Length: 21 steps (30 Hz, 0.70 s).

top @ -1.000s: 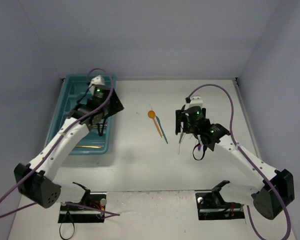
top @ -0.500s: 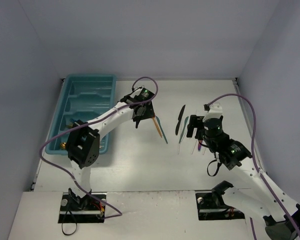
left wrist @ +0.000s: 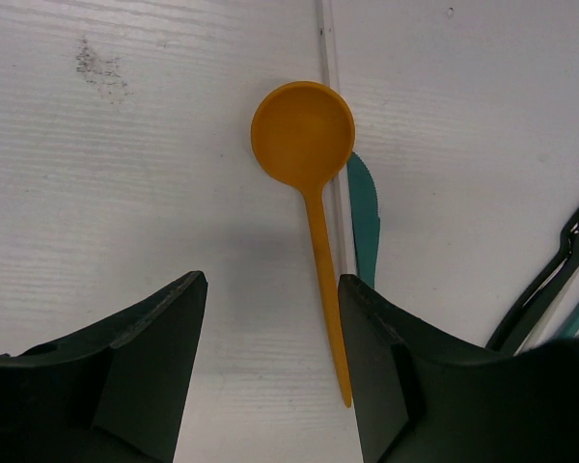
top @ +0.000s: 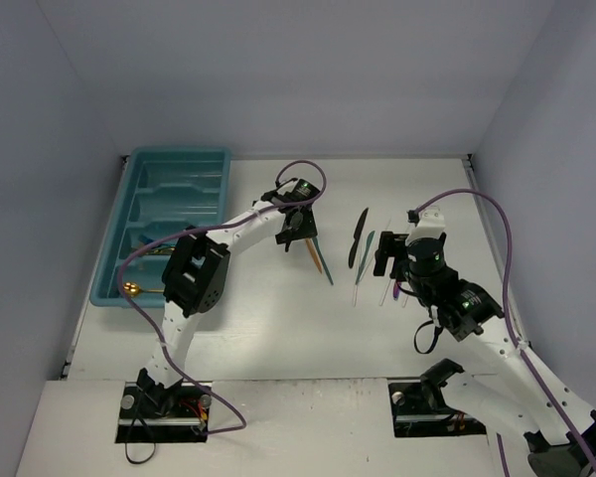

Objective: Sort the eating utensils into containers

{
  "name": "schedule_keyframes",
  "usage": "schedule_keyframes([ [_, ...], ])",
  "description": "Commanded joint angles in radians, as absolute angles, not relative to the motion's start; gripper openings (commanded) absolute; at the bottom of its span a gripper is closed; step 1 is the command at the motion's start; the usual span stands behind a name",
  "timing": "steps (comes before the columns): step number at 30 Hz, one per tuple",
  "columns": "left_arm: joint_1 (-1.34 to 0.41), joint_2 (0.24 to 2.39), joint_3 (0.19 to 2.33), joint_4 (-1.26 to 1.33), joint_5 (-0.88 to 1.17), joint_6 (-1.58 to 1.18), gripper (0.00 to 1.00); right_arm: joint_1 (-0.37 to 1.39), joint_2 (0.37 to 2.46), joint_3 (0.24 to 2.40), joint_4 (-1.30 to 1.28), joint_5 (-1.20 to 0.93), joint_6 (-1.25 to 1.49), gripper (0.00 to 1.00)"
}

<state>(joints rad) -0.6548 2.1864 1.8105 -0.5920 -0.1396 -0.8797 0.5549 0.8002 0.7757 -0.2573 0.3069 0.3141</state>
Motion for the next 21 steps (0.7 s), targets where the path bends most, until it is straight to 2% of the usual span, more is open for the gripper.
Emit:
schedule_keyframes([
  [1, -0.663, 2.195, 1.876, -0.574, -0.133, -0.902, 0.54, 0.545, 0.782, 0.784, -0.241, 0.339, 0.314, 0.76],
  [9, -0.664, 2.217, 1.869, -0.572, -0.159, -0.922, 0.53, 0.545, 0.771, 0.785, -0.255, 0.344, 0.322, 0.77],
  [14, -0.664, 2.214, 1.841, -0.575, -0.169, -0.934, 0.43, 0.545, 0.770, 0.785, -0.256, 0.344, 0.324, 0.77],
  [21, -0.661, 2.229, 1.818, -0.584, -0.173, -0.939, 0.36, 0.545, 0.765, 0.784, -0.258, 0.342, 0.325, 0.77],
])
